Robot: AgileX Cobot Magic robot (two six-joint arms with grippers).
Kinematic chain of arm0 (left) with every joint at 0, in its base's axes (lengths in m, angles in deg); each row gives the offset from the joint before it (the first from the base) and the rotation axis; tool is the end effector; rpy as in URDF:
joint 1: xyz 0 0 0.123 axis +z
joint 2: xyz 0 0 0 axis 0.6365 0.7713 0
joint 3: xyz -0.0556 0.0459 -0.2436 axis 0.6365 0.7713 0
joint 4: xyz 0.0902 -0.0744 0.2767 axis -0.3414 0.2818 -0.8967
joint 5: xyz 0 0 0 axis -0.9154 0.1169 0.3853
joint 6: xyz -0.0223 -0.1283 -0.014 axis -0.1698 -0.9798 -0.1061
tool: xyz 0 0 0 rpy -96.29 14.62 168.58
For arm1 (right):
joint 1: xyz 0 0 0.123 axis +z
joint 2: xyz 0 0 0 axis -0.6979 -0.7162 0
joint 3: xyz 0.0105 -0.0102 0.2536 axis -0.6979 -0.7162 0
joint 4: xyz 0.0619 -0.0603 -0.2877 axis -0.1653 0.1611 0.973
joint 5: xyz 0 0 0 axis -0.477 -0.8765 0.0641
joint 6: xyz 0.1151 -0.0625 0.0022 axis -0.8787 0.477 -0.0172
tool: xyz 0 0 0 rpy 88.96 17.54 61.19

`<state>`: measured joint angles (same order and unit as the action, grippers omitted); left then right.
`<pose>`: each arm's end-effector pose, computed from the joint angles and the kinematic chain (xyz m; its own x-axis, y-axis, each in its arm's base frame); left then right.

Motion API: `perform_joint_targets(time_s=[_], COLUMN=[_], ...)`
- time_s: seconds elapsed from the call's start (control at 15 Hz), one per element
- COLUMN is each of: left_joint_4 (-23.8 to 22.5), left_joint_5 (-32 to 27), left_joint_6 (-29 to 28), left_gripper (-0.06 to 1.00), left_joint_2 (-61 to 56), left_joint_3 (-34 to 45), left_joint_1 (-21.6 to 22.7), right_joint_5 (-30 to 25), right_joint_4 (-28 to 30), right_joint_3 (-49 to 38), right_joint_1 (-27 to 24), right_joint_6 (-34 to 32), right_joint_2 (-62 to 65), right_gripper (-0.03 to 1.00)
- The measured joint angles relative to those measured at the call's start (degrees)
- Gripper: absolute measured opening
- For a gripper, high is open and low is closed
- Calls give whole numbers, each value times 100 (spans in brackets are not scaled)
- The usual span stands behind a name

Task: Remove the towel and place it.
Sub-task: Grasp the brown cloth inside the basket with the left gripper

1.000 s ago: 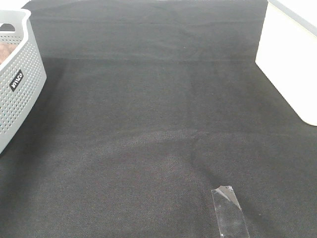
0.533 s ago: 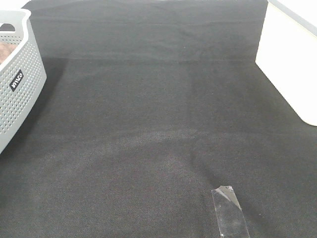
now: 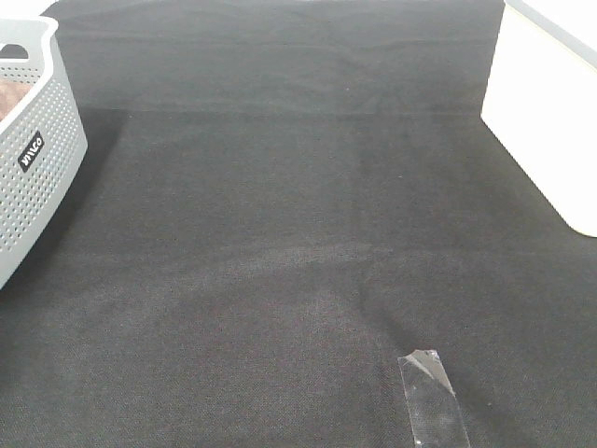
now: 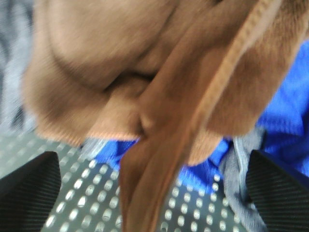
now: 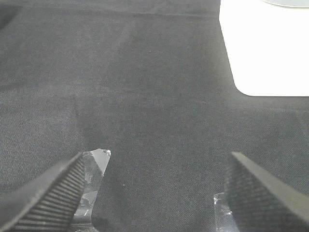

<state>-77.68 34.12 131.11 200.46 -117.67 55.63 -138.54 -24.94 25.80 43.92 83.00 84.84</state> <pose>0.4651 0.1646 0.1275 -0.3534 0.9128 0.2047 0.8824 0.2526 0.3970 0.1042 0.0169 0.2855 -0.4347 -0.0403 -0.8997 -0.1328 0.9909 0.0198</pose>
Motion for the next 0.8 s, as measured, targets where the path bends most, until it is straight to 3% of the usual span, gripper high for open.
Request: perform_joint_targets(time_s=[0.13, 0.2, 0.27, 0.4, 0.47, 0.53, 0.8], left_joint_4=[-6, -6, -17, -40, -46, -46, -17], left_joint_5=[6, 0, 0, 0, 0, 0, 0], left_joint_6=[0, 0, 0, -97, -143, -229, -447], left_gripper=[94, 86, 72, 26, 9, 2, 0], left_joint_2=[17, 23, 23, 29, 29, 29, 29], left_joint_3=[0, 0, 0, 0, 0, 0, 0], left_joint_1=[-11, -23, -23, -23, -23, -23, -23], right_joint_5=[0, 0, 0, 0, 0, 0, 0], right_joint_4=[0, 0, 0, 0, 0, 0, 0], right_joint_3=[0, 0, 0, 0, 0, 0, 0], right_joint_1=[0, 0, 0, 0, 0, 0, 0], right_joint_6=[0, 0, 0, 0, 0, 0, 0], right_joint_2=[0, 0, 0, 0, 0, 0, 0], right_gripper=[73, 73, 73, 73, 73, 73, 73])
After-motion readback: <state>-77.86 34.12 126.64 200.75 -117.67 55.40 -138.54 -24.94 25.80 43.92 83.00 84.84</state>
